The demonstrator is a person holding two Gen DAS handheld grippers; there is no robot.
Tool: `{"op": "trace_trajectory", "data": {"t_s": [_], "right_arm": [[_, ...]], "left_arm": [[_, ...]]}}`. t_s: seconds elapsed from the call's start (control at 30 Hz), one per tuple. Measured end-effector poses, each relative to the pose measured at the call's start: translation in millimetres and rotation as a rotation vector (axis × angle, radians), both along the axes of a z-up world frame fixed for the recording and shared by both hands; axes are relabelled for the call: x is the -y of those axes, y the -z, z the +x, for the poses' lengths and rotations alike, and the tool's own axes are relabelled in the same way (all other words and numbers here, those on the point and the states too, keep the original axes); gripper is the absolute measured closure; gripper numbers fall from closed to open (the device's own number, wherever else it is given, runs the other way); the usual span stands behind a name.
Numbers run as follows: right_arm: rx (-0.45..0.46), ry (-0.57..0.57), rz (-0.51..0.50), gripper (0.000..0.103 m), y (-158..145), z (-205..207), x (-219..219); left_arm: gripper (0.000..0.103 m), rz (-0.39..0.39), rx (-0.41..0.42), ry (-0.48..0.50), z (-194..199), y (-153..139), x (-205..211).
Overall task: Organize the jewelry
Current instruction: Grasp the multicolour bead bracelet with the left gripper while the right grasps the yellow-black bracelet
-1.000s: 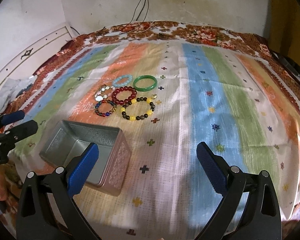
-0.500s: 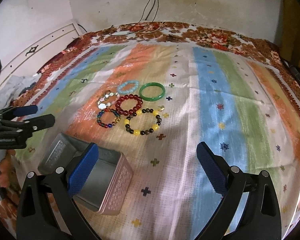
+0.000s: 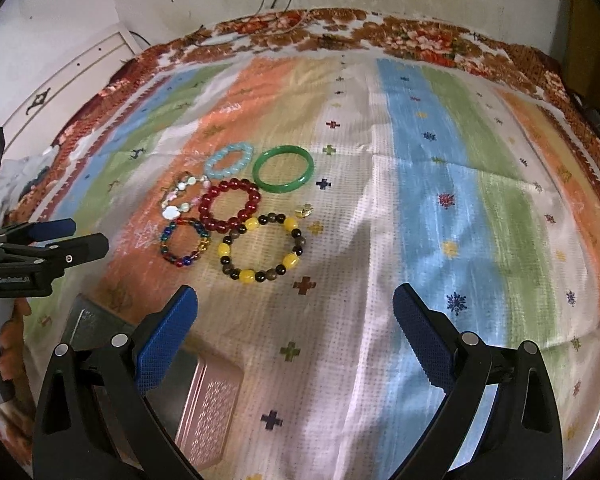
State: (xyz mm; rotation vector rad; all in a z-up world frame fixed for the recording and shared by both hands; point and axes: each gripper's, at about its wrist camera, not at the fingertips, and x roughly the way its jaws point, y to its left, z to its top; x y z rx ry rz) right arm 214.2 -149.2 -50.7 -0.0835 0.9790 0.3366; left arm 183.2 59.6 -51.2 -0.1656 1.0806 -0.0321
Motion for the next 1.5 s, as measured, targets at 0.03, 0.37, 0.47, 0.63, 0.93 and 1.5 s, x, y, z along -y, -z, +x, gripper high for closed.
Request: {"op": "trace_trajectory", "data": {"t_s": [0.03,0.37,0.47,0.63,0.93,1.5], "right_arm": [[-0.018,0.002,0.009,0.004,3,4,0],[-0.101,-0.004,0.004,0.004,19,29,-10],[-0.104,0.014,0.019,0.004,21,37,-7],[-0.119,0.012,0.018,0.004,25,48,-11],[-0.166,0.030,0.009,0.004,42,68,-12],[-0.175,0.020,-0.118,0.048,75,87,-33]], "left_arm": [[0.006,-0.006,-0.009,0.001,3,2,0],[0.007,-0.042,-0.099,0.012,34,24,-3],[0.008,-0.070,-0.125,-0.001,42,31,-8],[0.014,-0.094,-0.162,-0.011,55,42,-14],[0.019,-0.054,-0.198,0.009,67,55,-9],[0.043,0.144,-0.221,0.076,71,69,9]]}}
